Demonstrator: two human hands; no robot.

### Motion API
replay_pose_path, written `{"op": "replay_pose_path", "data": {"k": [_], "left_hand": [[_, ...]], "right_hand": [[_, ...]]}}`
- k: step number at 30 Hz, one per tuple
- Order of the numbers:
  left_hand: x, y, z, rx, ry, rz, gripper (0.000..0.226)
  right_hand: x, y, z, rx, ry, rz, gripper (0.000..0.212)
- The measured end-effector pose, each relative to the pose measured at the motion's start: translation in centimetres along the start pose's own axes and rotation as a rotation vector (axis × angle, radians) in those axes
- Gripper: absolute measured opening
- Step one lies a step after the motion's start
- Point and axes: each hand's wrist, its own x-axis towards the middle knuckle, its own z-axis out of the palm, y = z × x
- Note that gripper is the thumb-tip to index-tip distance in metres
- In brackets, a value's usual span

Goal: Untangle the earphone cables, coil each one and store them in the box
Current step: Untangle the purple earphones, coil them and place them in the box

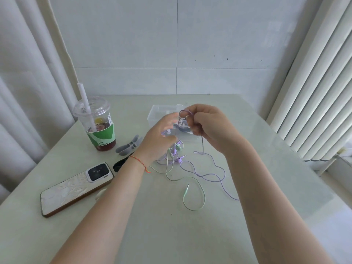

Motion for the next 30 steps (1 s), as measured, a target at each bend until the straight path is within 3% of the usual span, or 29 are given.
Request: {"op": "replay_pose_path", "data": {"k": [3,7,14,17,22,30], "left_hand": [[-0.1,-0.8,0.5,0.123,-0.101,-0.106,0.064],[-0.6,-2.8,0.7,0.217,-0.135,-0.269,0.079],[-0.3,-2.8,0.4,0.174,-0.087,-0.22,0.064],[-0.4,-3.1,0.5,0.156,-0.091,-0.229,0.075],[-0.2,-2.9,0.4,0.138,-0.077,-0.261,0.086],[-0.2,-4.0,0.1,0.121,-0.071,-0.273,0.084]], "right_hand": [[-0.3,-0.8,-0.3,0.088,-0.003,-0.036,0.023],[-0.4,-0.6,-0.5,-0.03,-0.005,-0.071,0.024],[-0.1,-0.6,-0.1,0.074,0.043,-0.176,0.03],[-0.2,-0.9,-0.4,0.133,0.056,-0.118,0.024],[-0.2,-0.3,-0.4,-0.028,0.068,-0.113,0.019],[-0.3,-0.7,-0.3,0.242,-0.016,-0.299,0.021]]}}
